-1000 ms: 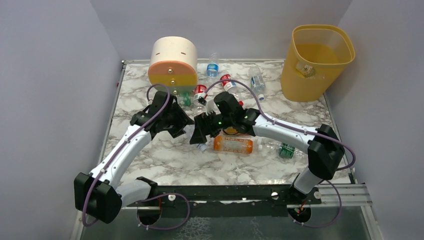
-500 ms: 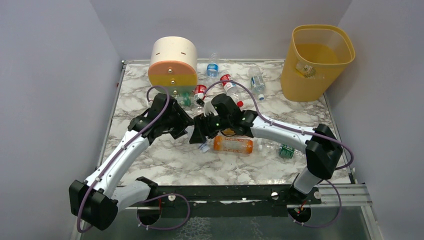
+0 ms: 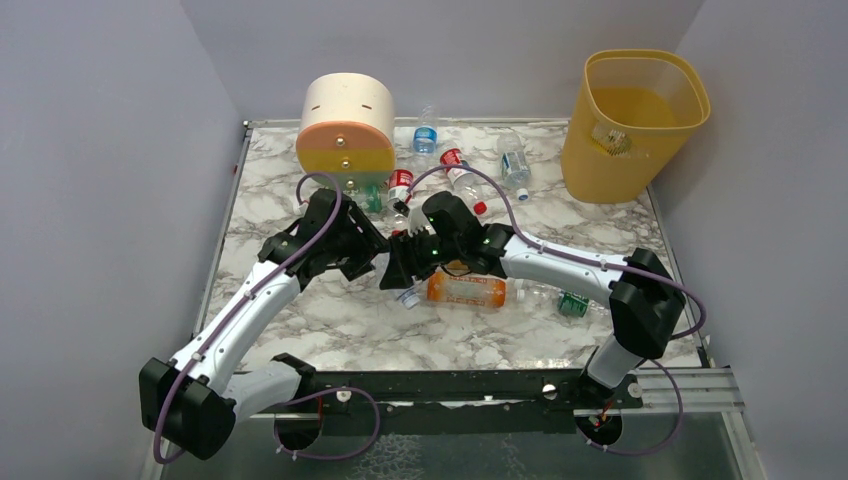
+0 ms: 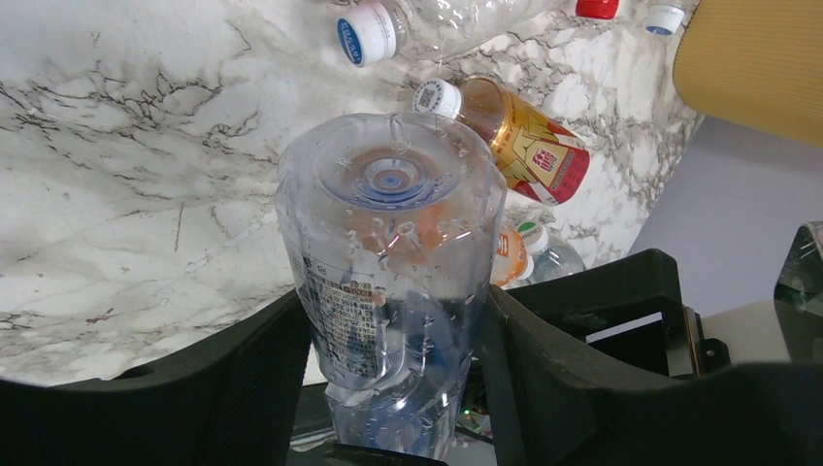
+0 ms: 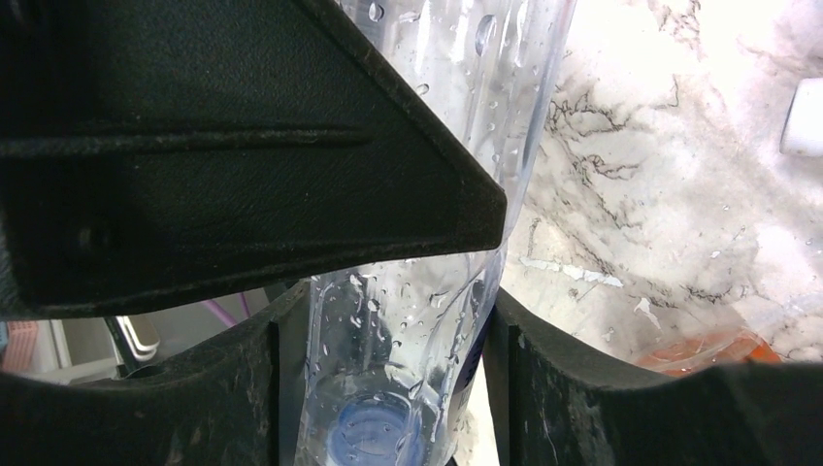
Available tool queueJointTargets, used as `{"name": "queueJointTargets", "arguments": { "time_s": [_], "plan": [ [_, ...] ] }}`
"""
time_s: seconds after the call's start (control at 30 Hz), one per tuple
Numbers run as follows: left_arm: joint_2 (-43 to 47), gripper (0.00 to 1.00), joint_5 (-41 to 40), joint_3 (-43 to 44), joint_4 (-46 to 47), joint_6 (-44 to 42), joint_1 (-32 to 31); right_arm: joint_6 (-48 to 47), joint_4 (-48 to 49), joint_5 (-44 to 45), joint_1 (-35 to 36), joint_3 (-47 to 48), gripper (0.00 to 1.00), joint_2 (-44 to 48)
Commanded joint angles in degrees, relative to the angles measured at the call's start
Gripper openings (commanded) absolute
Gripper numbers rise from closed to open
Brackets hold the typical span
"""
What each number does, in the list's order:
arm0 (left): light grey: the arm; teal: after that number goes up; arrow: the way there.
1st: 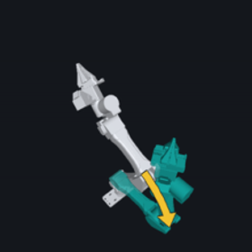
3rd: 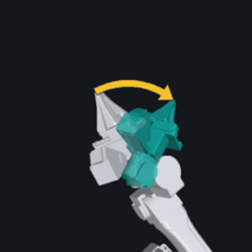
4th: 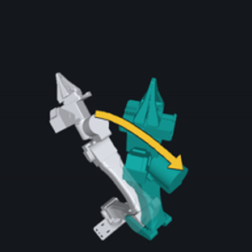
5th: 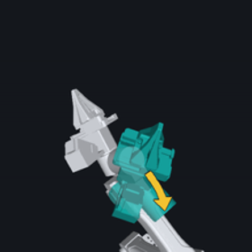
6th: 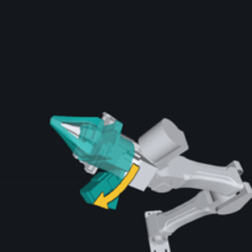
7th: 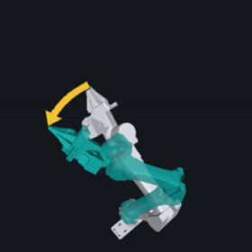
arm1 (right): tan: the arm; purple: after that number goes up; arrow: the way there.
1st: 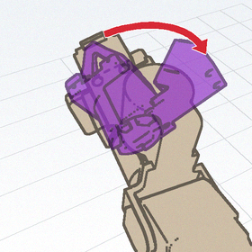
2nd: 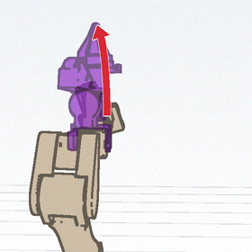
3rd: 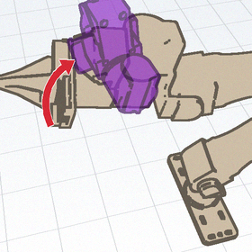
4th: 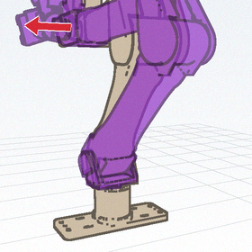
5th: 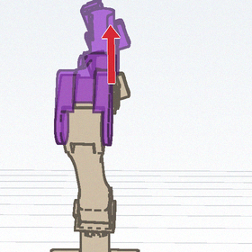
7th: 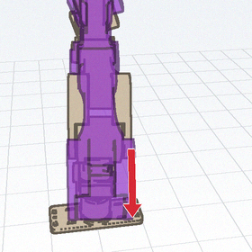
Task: Put the plastic bottles in the bin
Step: Pick up the plastic bottle at the center of the board.
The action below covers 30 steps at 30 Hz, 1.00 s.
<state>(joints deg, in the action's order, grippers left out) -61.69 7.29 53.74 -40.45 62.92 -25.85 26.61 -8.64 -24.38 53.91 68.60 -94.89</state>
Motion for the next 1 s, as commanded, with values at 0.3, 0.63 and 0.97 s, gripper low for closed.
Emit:
{"name": "queueJointTargets", "arguments": {
  "time_s": [0.3,0.63,0.97],
  "plan": [
    [1.74,0.77,0.62,0.0,4.91,-1.36,-0.42,0.17,-0.29,3.23,1.01,0.01,0.42,1.77],
    [2.56,0.99,-0.21,-0.1,6.66,-4.1,-0.36,0.37,-1.26,4.28,1.02,-0.71,0.41,3.69],
    [12.68,0.99,-3.66,-2.15,7.37,-9.67,-0.37,1.02,-2.09,5.71,0.99,-4.53,0.41,4.63]
  ]
}}
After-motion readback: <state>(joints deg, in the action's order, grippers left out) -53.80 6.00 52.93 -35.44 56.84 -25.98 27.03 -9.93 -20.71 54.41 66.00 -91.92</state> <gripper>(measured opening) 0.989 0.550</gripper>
